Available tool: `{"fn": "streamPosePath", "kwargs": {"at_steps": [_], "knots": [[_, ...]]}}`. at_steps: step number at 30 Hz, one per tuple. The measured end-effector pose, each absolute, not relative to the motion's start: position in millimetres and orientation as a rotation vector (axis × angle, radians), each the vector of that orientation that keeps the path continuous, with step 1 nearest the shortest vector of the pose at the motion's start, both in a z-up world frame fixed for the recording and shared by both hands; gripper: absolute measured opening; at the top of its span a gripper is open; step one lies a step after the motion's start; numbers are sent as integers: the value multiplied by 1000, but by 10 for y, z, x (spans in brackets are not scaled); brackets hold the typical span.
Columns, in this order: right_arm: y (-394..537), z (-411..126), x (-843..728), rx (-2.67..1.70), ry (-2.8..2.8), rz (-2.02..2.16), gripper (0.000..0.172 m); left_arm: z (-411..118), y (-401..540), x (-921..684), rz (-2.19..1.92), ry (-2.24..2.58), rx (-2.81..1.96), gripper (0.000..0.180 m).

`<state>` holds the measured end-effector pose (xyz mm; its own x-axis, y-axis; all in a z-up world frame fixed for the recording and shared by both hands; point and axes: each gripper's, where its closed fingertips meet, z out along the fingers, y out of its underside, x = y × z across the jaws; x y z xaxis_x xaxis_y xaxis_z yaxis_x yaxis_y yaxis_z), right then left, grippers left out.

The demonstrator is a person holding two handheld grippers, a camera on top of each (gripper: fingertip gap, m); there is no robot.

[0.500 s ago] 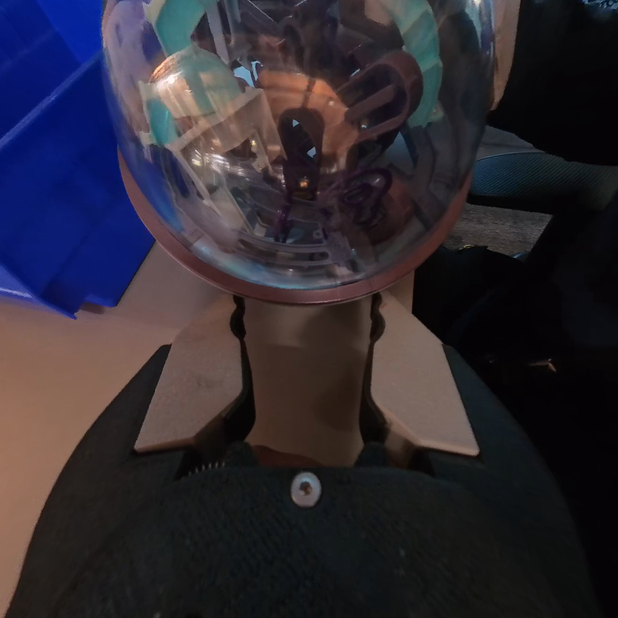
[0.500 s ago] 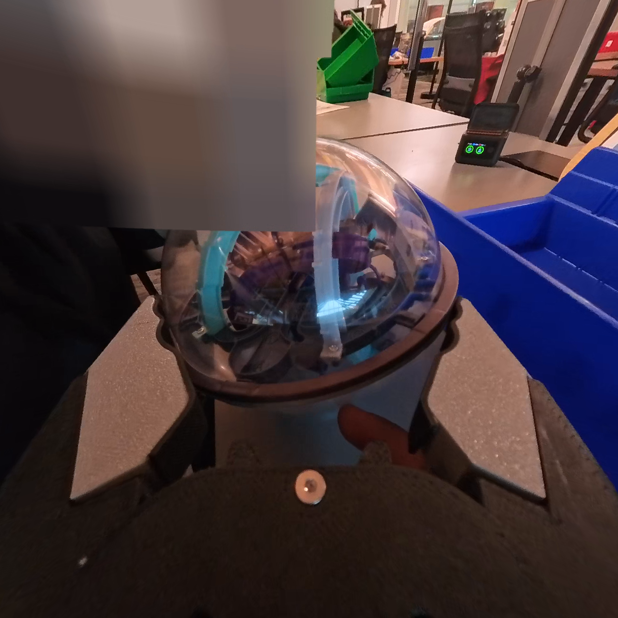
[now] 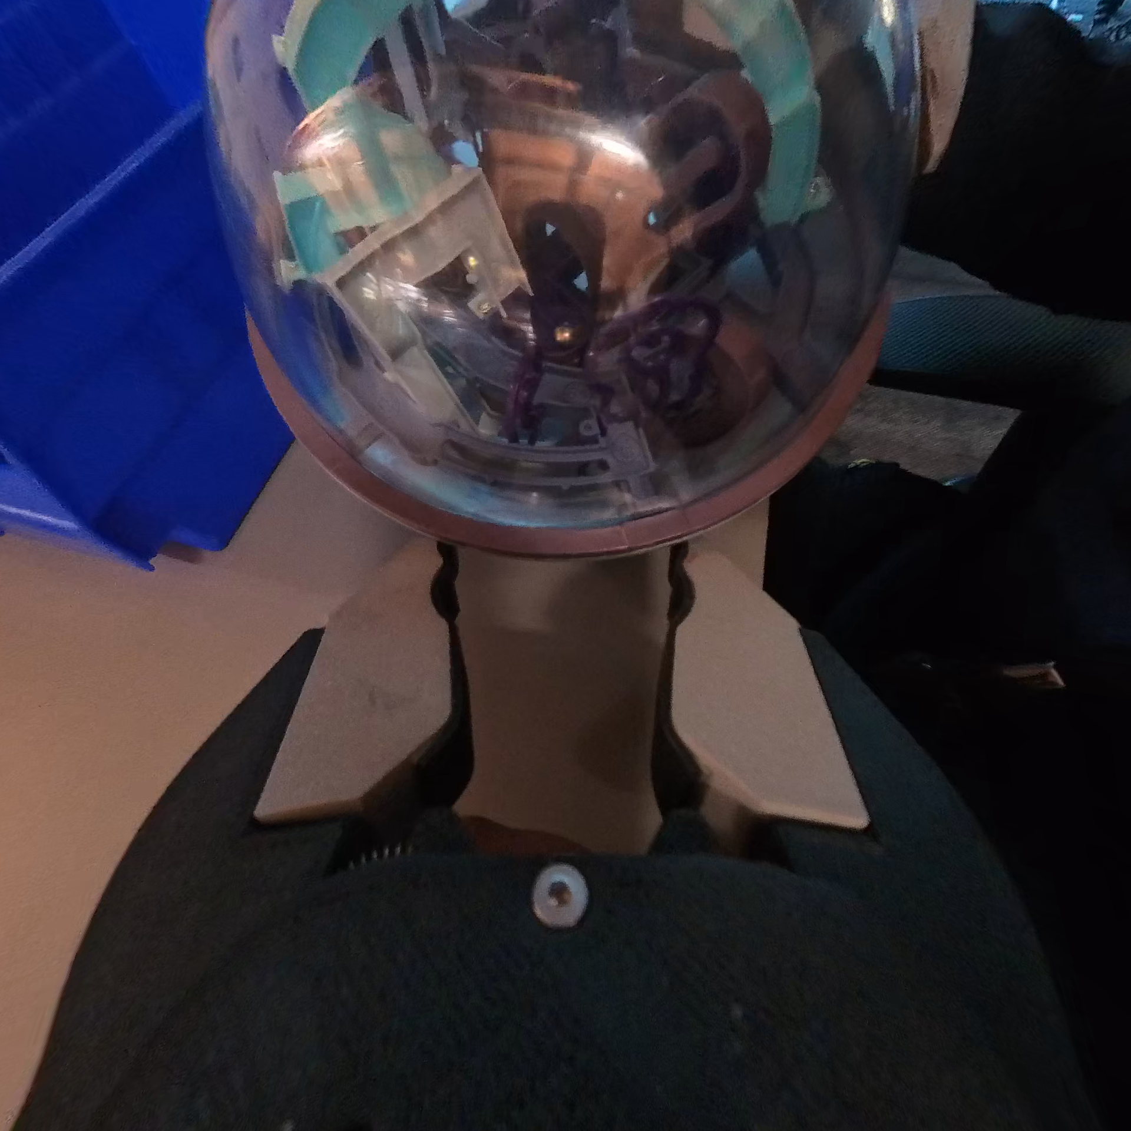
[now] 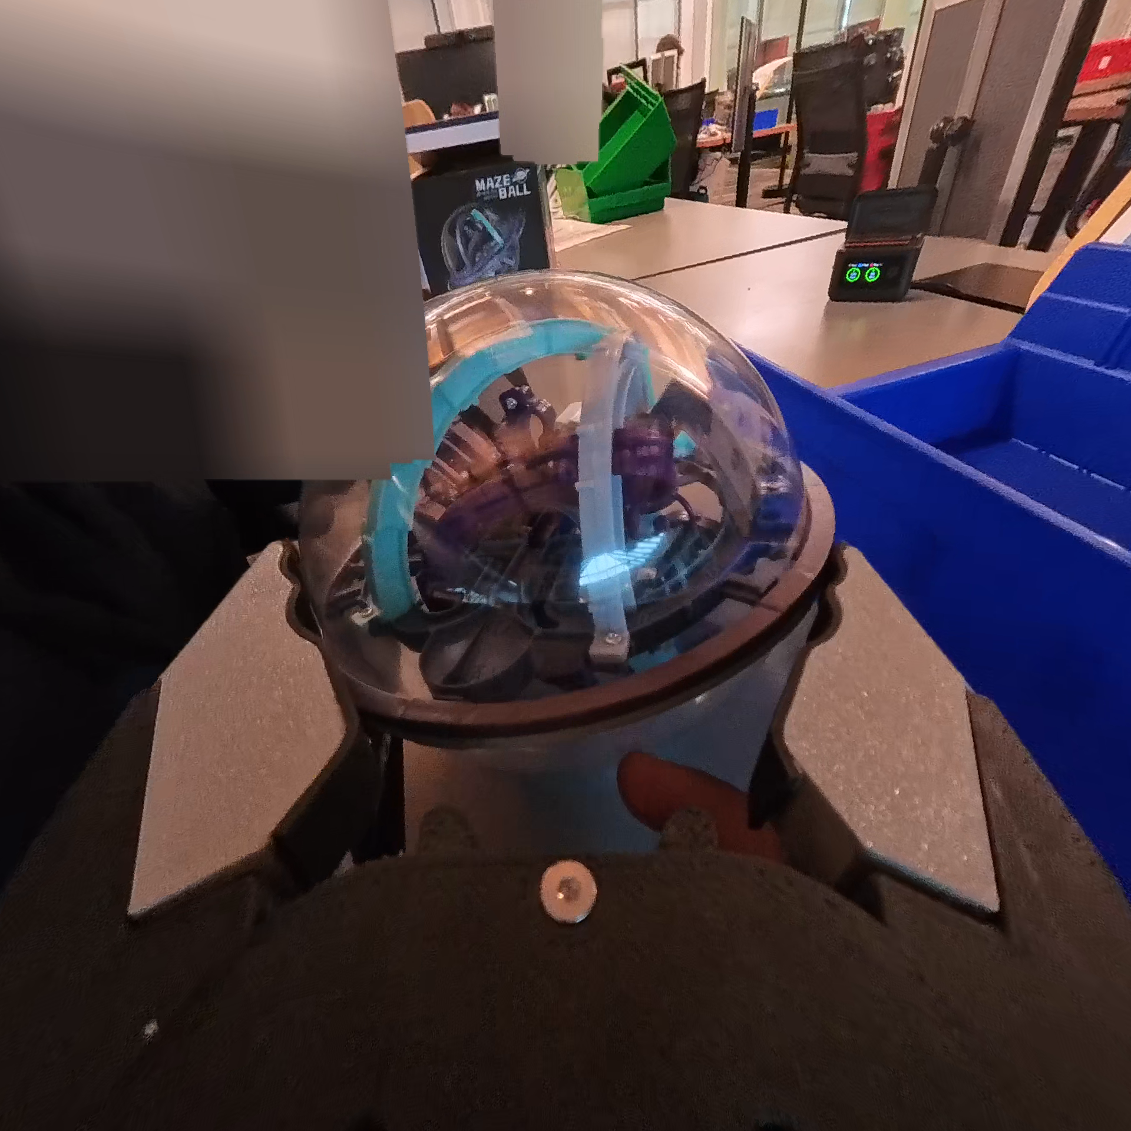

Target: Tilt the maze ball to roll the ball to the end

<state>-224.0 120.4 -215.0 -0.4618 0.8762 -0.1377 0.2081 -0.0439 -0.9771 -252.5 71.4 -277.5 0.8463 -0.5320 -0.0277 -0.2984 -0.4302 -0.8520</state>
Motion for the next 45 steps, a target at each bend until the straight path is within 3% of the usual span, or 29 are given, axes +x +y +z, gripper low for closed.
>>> {"fn": "streamPosePath", "kwargs": {"at_steps": [16, 29, 45], "knots": [[1187, -2001, -2229, -1233, -1591, 1645, 156, -2647, 672, -2441, -455, 540, -1995, 66], [1250, -2195, -2259, -1473, -1551, 1755, 157, -2672, 666, -2527, -425, 512, -2016, 62], [1243, -2160, -2214, -1368, -1595, 1673, 155, -2718, 678, -2552, -342, 534, -2035, 63]]}}
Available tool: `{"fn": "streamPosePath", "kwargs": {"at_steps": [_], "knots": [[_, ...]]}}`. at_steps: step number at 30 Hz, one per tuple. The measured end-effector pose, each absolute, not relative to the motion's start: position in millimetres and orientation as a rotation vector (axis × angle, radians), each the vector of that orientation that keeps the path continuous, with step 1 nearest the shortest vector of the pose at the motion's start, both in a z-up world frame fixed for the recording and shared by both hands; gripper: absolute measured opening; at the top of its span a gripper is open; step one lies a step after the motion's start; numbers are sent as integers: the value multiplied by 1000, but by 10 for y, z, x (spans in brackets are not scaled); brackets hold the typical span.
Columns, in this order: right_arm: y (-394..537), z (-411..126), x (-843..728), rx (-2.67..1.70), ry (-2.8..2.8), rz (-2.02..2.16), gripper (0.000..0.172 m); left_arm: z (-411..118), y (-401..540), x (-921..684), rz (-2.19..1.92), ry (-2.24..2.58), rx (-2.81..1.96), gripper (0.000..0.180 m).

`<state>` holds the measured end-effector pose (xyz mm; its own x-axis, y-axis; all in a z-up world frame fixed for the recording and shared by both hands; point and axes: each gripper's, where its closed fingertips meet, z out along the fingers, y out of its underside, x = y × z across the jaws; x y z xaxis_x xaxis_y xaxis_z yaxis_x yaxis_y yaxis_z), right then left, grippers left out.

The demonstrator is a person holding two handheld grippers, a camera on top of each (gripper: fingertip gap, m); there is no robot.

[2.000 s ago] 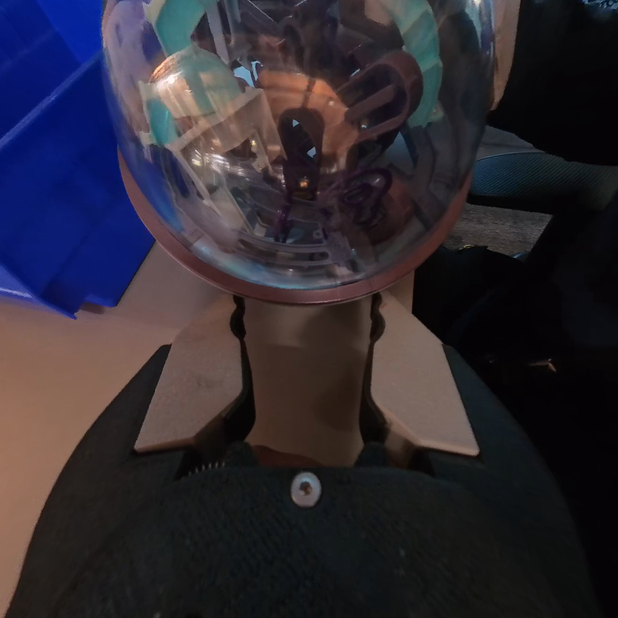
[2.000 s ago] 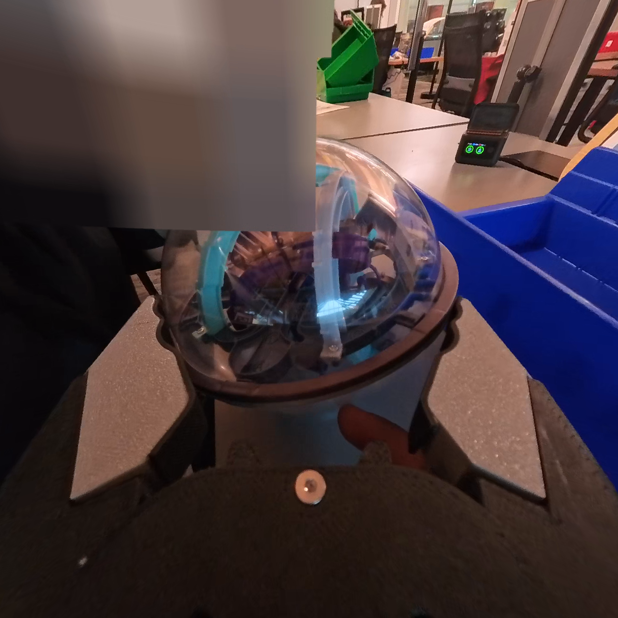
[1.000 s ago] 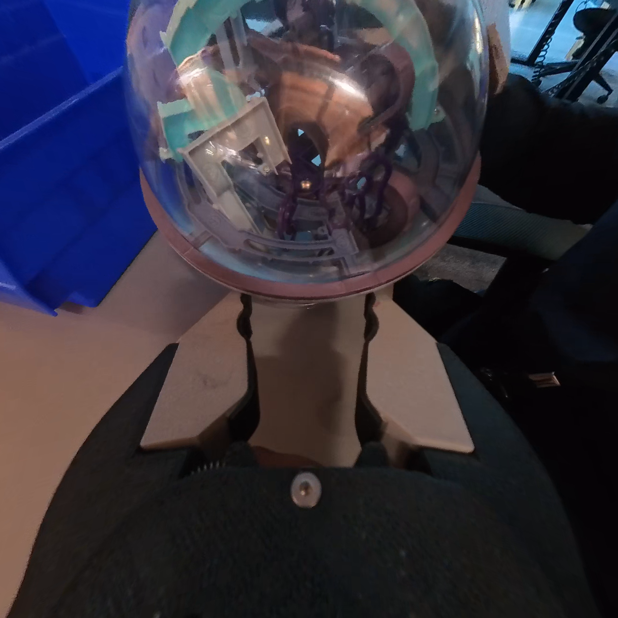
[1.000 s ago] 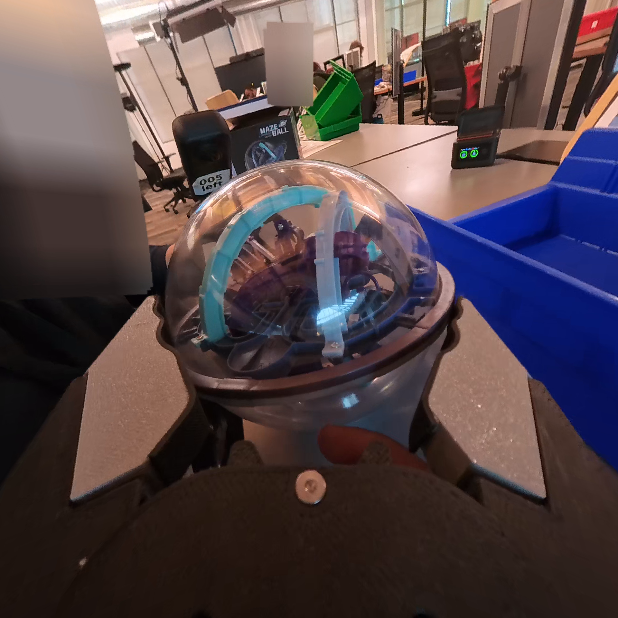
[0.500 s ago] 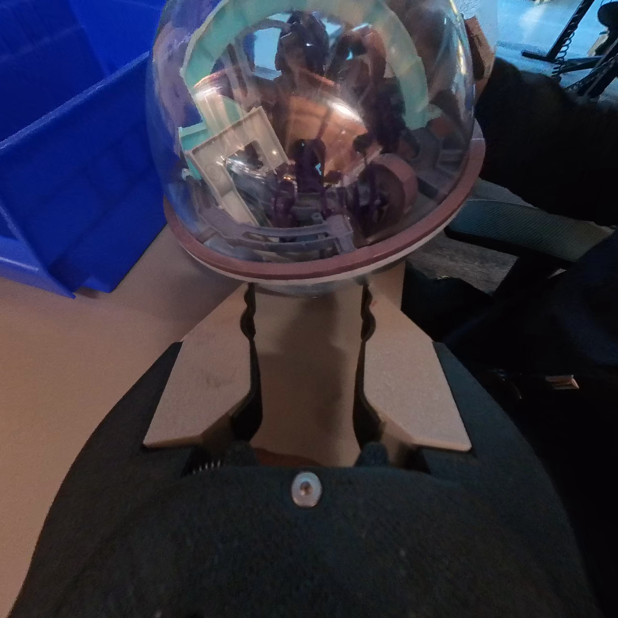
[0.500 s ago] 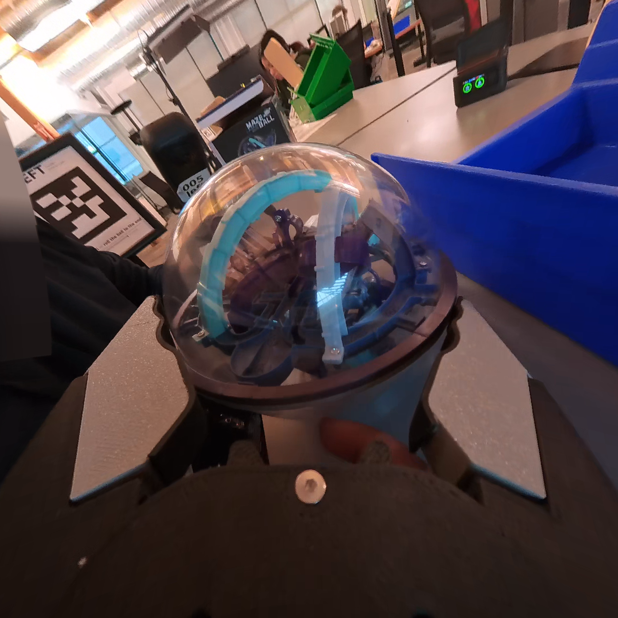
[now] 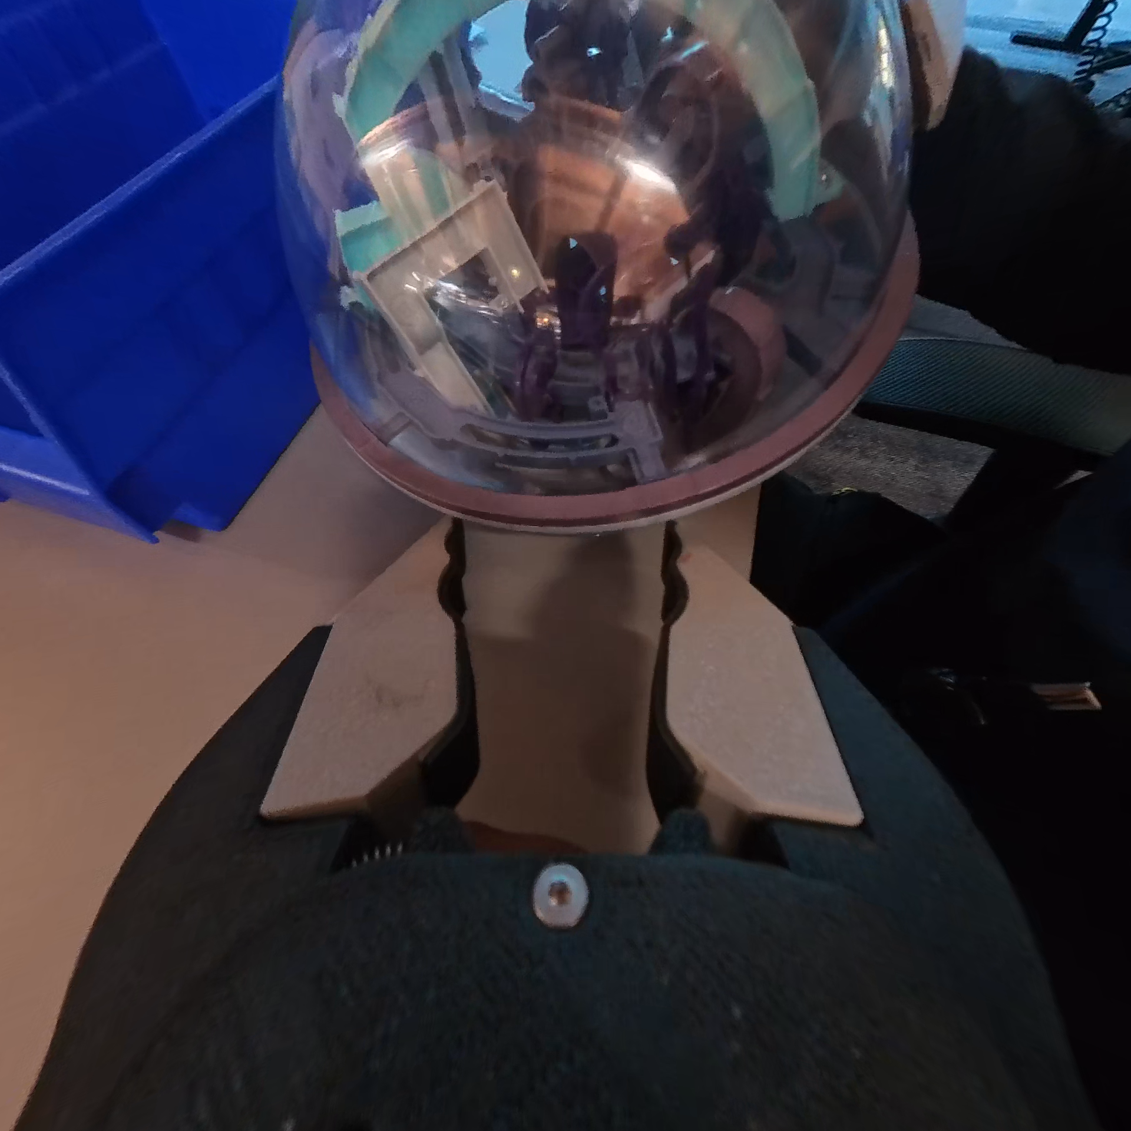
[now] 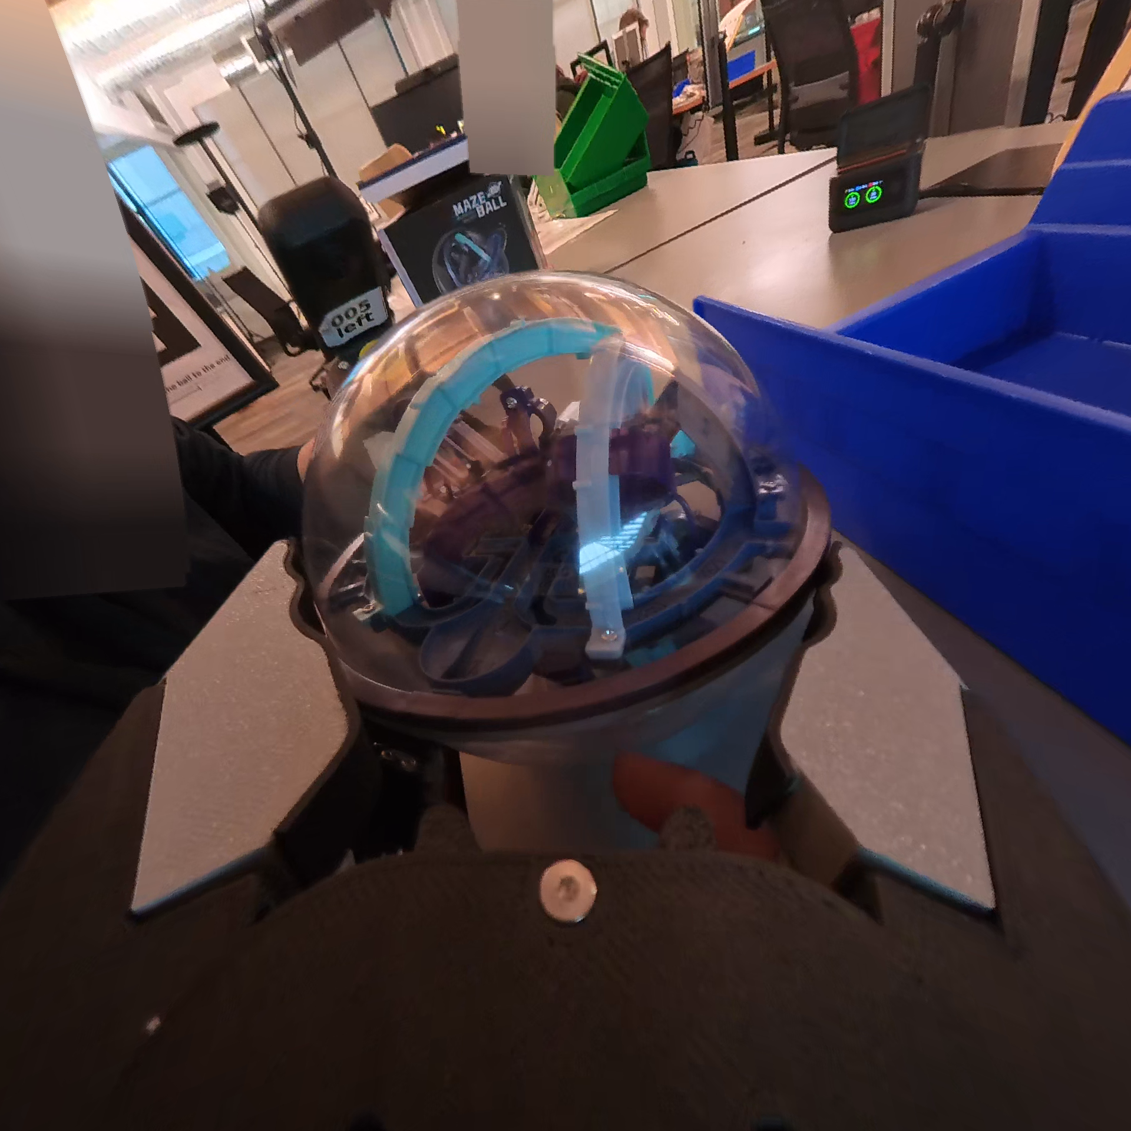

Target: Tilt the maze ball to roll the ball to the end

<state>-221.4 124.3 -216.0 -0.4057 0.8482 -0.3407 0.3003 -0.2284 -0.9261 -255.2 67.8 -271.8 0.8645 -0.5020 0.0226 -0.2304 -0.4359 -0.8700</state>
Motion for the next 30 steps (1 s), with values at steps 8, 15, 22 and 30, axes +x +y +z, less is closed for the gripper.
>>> {"fn": "streamPosePath", "kwargs": {"at_steps": [8, 15, 22, 30], "knots": [[1433, -1995, -2063, -1206, -1612, 1428, 155, -2716, 684, -2638, -279, 502, -2035, 75], [1571, -2048, -1796, -970, -1764, 962, 157, -2640, 689, -2757, -149, 531, -1964, 93], [1471, -2318, -1981, -879, -1876, 785, 158, -2654, 788, -2724, -138, 663, -1927, 105], [1333, -2416, -2102, -798, -1937, 768, 147, -2621, 843, -2623, -127, 738, -1869, 98]]}}
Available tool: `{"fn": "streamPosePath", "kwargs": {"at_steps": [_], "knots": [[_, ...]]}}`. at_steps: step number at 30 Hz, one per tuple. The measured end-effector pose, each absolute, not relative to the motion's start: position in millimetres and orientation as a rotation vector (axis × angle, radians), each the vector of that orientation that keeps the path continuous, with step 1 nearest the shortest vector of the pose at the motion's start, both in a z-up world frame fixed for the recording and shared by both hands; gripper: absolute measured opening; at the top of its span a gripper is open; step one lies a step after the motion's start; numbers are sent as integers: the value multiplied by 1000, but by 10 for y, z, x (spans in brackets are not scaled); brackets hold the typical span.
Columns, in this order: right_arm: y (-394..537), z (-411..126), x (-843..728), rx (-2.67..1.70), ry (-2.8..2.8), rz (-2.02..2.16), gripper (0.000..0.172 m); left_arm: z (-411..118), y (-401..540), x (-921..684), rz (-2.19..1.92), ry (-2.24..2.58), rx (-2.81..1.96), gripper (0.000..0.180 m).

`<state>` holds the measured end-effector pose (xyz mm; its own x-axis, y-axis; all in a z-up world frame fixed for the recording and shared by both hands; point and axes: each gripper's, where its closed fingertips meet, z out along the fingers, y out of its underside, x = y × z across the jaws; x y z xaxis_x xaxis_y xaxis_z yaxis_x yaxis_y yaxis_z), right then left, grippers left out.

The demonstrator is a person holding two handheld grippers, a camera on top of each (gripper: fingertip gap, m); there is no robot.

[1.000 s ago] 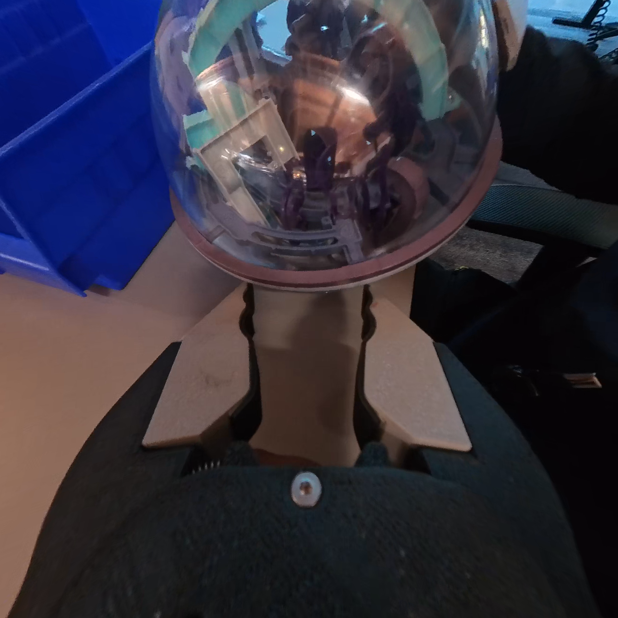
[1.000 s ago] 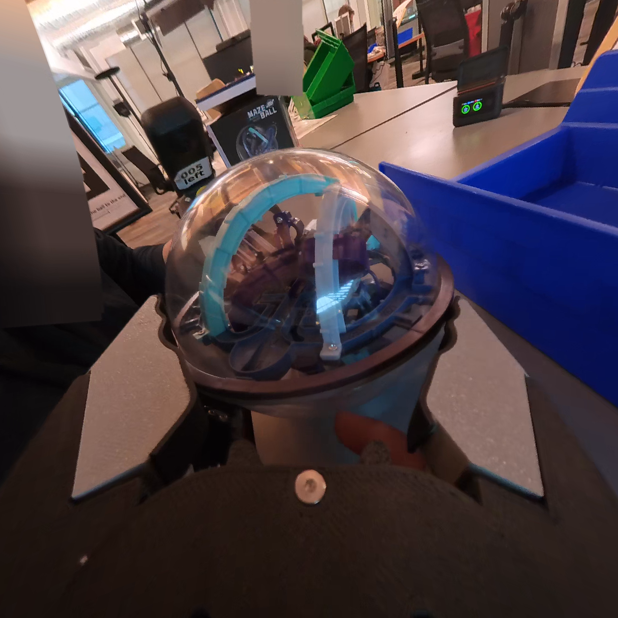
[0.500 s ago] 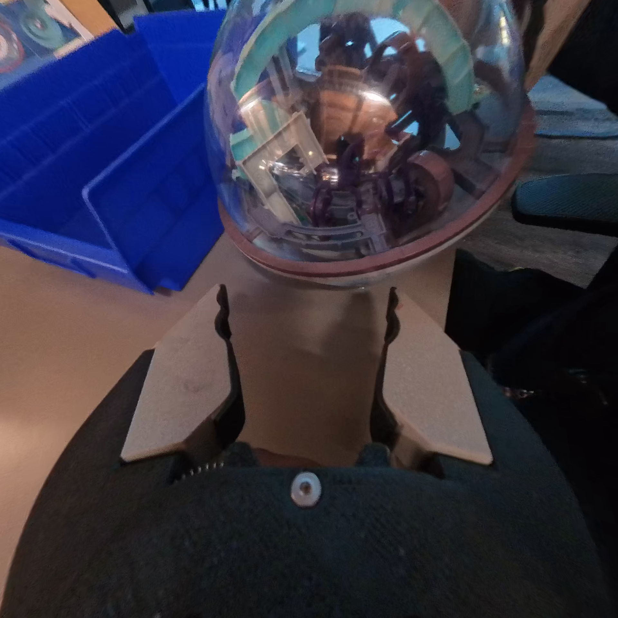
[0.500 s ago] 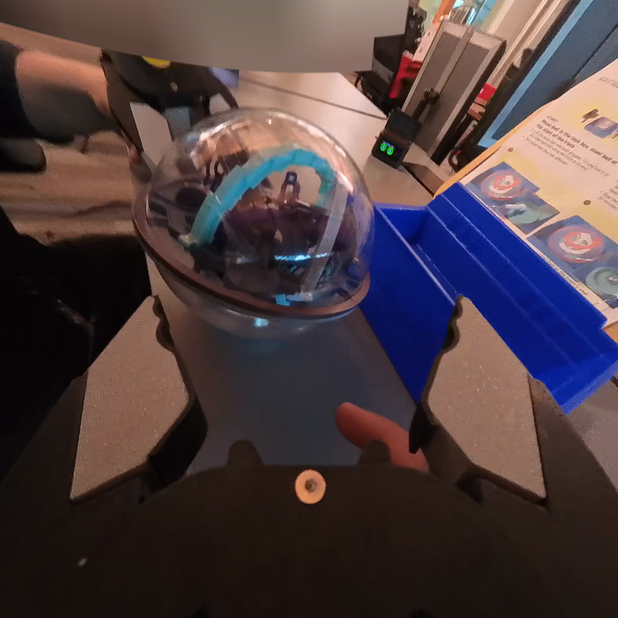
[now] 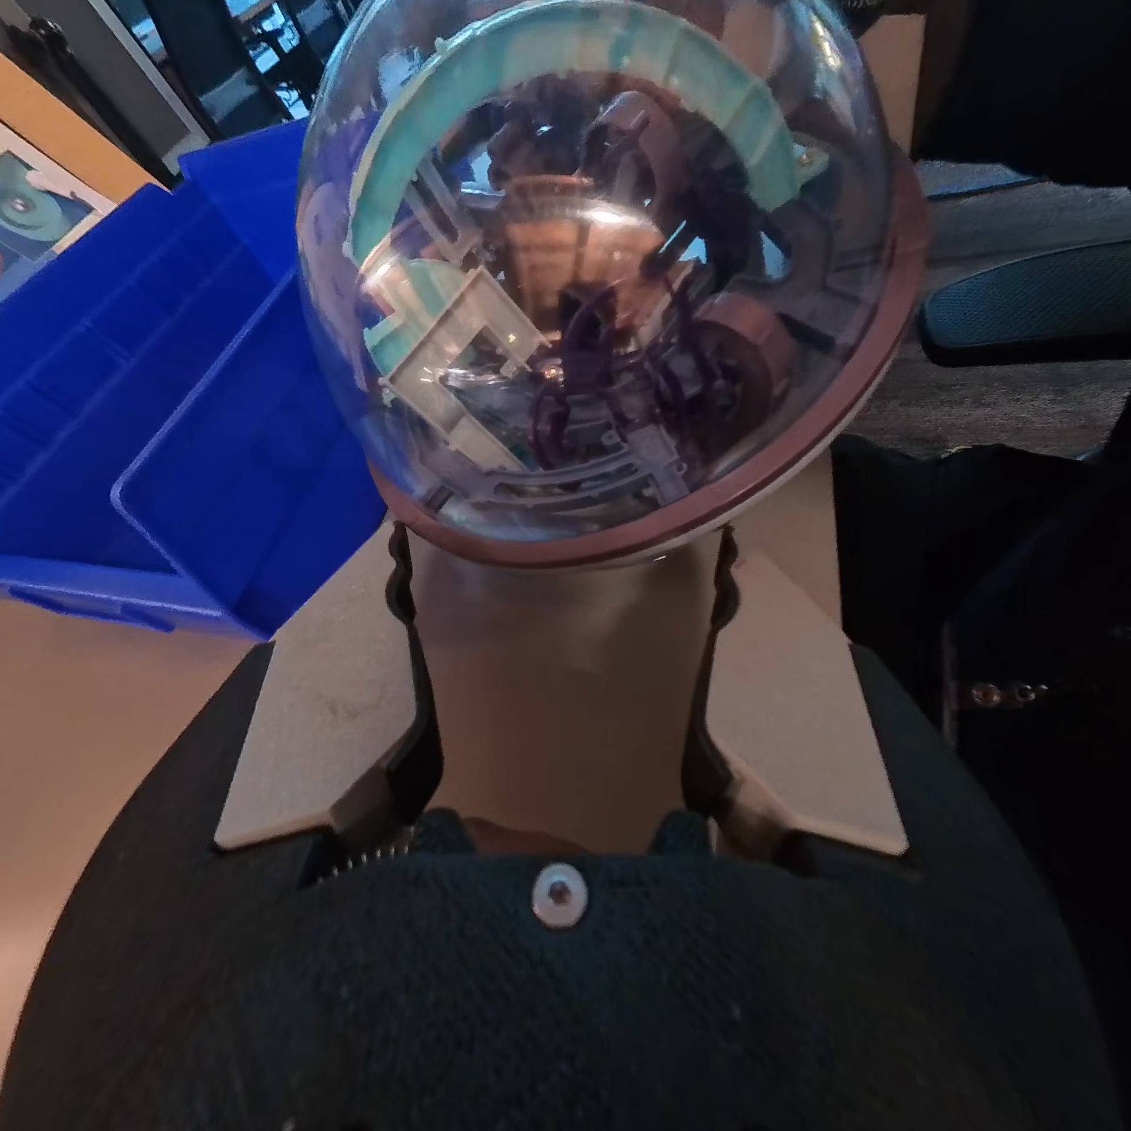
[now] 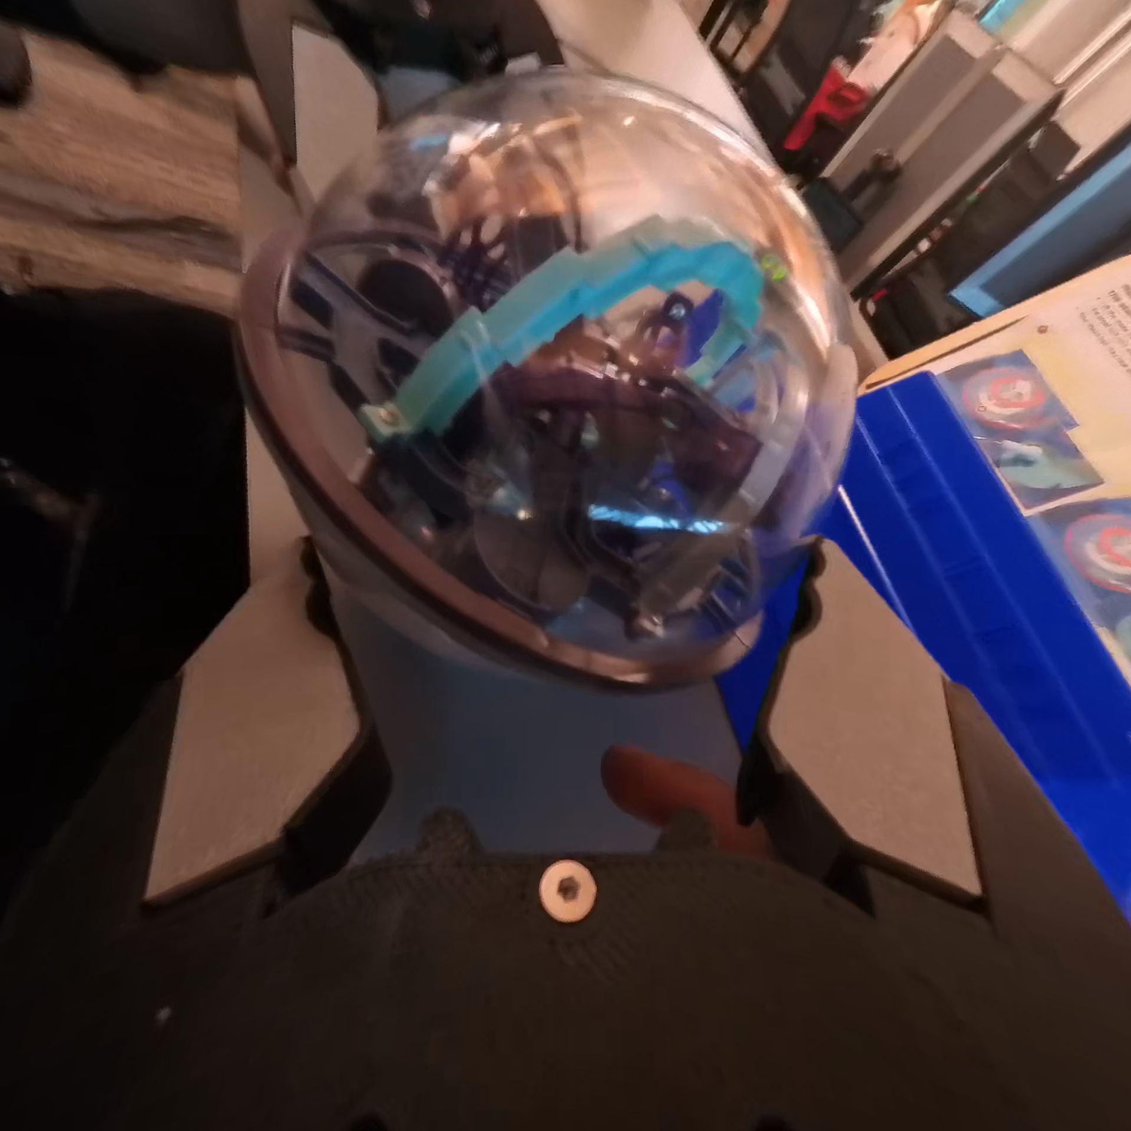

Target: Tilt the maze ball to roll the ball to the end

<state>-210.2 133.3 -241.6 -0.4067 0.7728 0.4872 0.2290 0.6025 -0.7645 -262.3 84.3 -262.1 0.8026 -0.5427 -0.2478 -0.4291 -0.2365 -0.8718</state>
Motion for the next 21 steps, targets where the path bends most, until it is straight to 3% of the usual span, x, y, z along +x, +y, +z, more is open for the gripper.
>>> {"fn": "streamPosePath", "kwargs": {"at_steps": [21], "knots": [[1274, -2382, -2140, -1115, -1892, 1210, 148, -2526, 796, -2580, -498, 539, -1947, 97]]}}
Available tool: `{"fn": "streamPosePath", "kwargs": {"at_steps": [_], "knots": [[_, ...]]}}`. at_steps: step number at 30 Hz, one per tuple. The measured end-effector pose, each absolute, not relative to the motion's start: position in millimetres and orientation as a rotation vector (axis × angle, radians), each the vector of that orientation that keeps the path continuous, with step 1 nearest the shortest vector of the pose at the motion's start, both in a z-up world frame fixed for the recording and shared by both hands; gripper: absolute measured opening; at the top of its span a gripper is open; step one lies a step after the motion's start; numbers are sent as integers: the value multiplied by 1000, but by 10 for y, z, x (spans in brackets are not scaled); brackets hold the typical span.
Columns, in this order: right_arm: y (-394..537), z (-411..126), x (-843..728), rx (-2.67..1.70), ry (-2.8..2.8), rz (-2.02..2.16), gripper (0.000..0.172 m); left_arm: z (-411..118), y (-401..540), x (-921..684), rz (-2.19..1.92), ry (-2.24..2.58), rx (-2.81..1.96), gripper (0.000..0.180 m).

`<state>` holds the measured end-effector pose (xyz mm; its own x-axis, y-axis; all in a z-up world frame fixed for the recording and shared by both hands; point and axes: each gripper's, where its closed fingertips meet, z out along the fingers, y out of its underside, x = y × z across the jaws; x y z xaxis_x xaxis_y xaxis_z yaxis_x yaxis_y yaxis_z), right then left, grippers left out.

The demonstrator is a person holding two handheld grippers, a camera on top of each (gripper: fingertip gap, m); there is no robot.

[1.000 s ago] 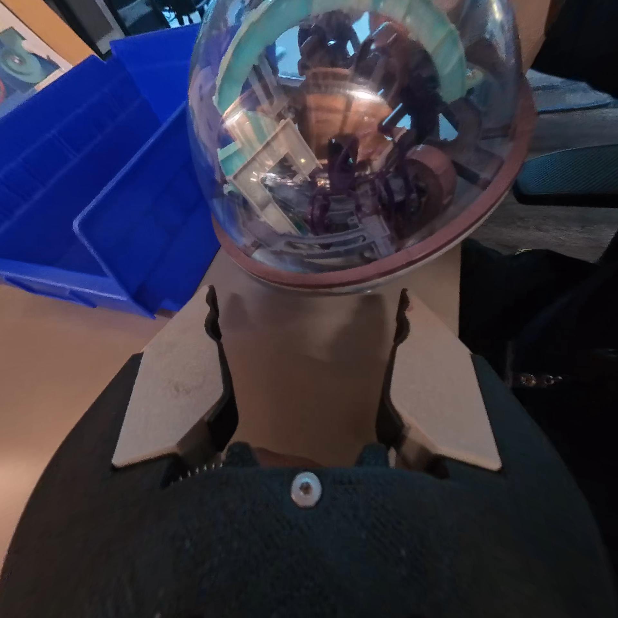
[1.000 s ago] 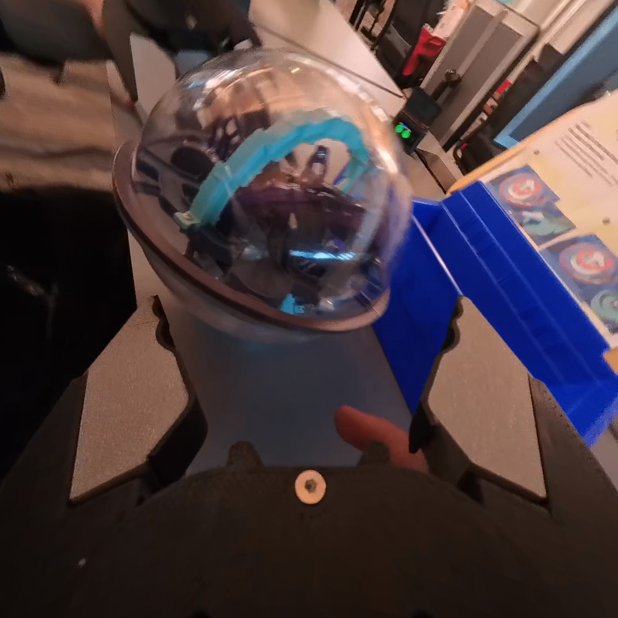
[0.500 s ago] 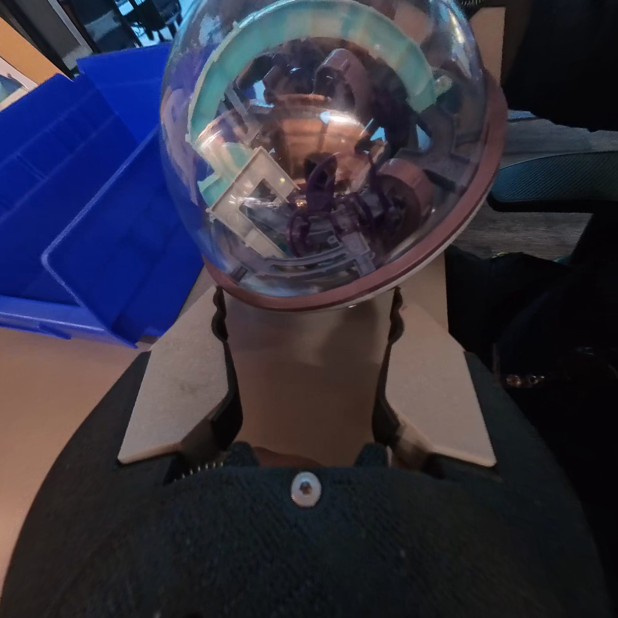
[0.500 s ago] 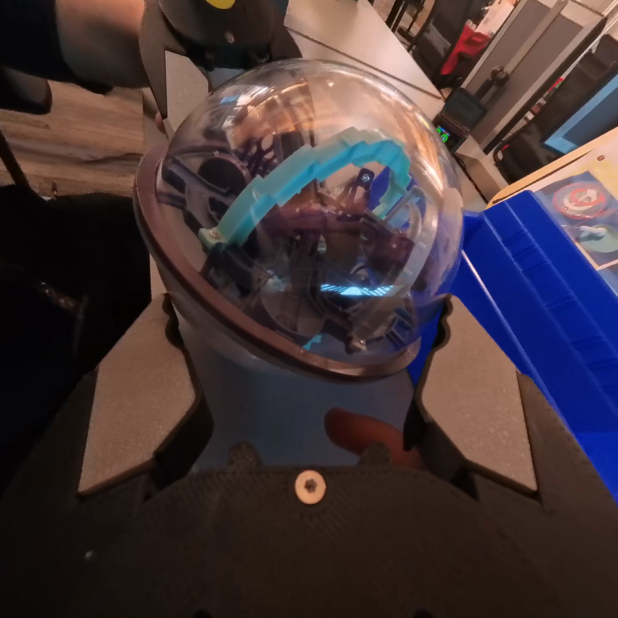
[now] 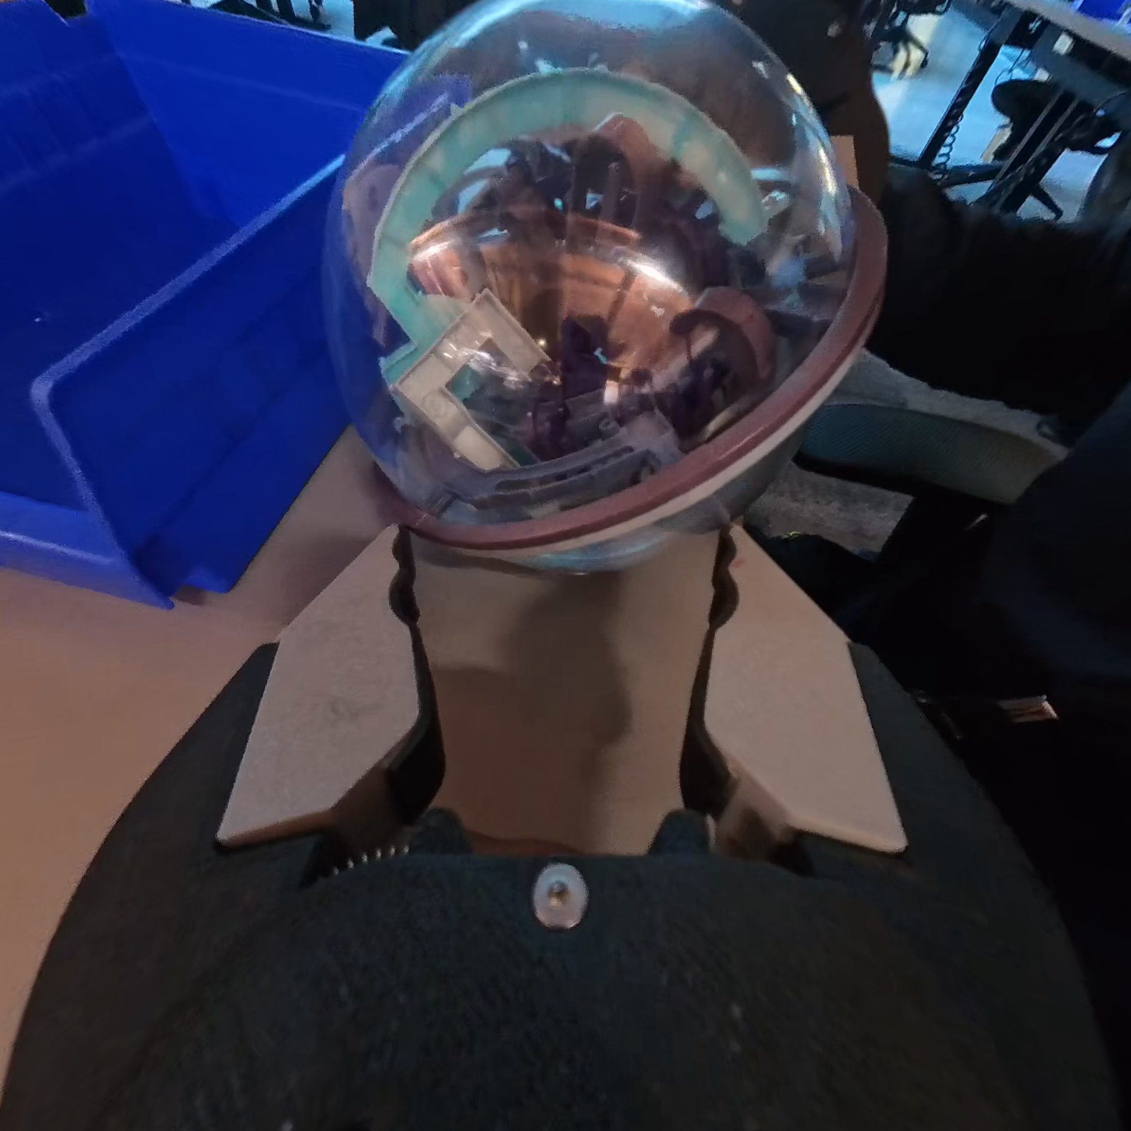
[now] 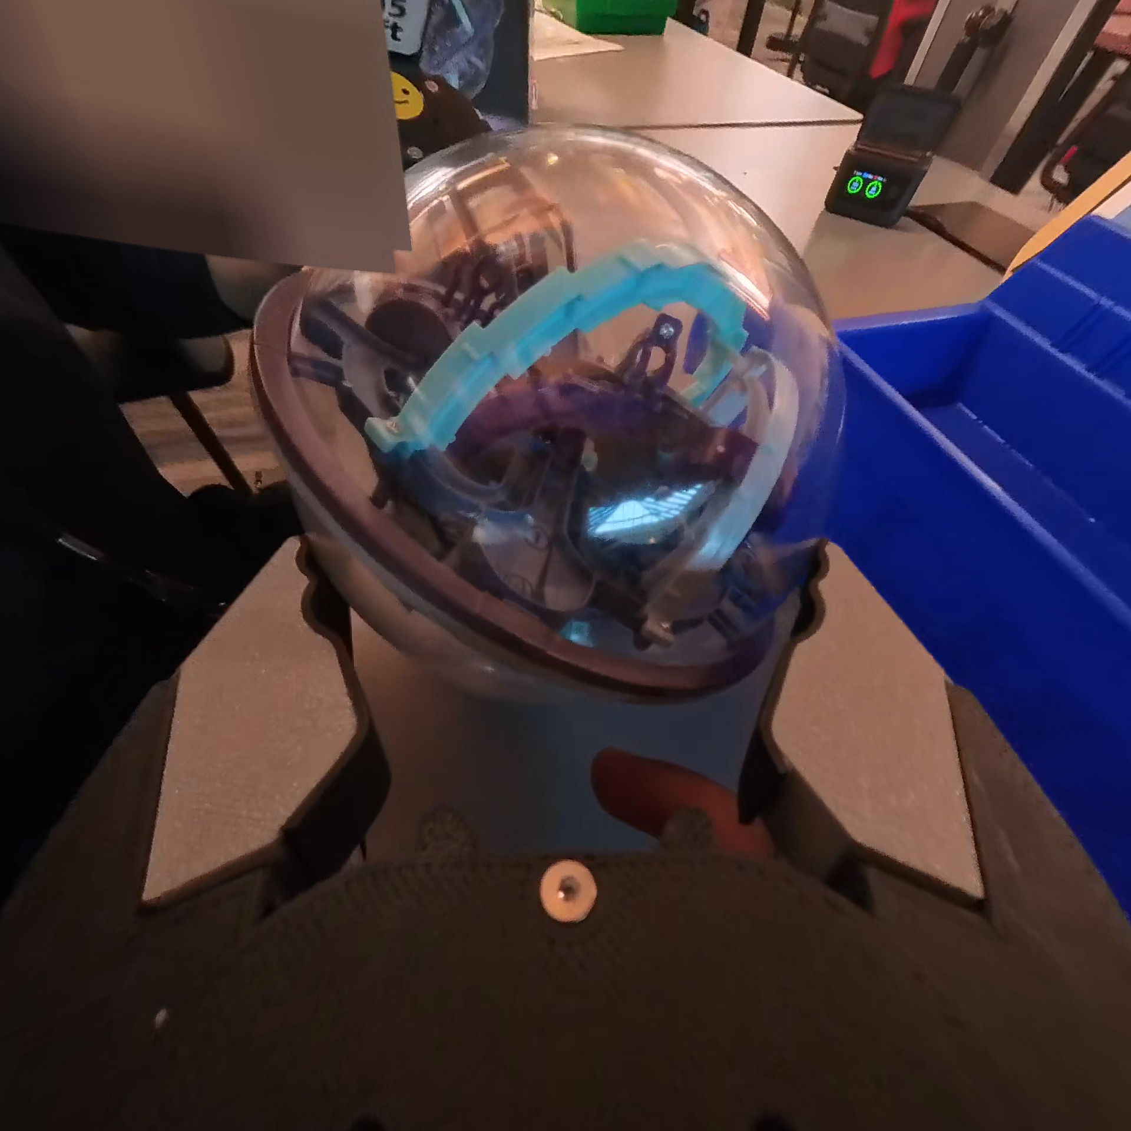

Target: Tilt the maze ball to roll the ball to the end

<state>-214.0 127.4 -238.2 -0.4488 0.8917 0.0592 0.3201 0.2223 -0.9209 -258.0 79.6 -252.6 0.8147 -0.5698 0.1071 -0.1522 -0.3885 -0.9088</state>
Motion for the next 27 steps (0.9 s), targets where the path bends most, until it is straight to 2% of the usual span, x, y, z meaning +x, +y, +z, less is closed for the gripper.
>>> {"fn": "streamPosePath", "kwargs": {"at_steps": [23, 27], "knots": [[1290, -2442, -2074, -1318, -1817, 1494, 148, -2365, 798, -2611, -597, 474, -1890, 83], [1280, -2448, -2084, -1298, -1808, 1461, 148, -2456, 813, -2630, -514, 521, -1882, 89]]}}
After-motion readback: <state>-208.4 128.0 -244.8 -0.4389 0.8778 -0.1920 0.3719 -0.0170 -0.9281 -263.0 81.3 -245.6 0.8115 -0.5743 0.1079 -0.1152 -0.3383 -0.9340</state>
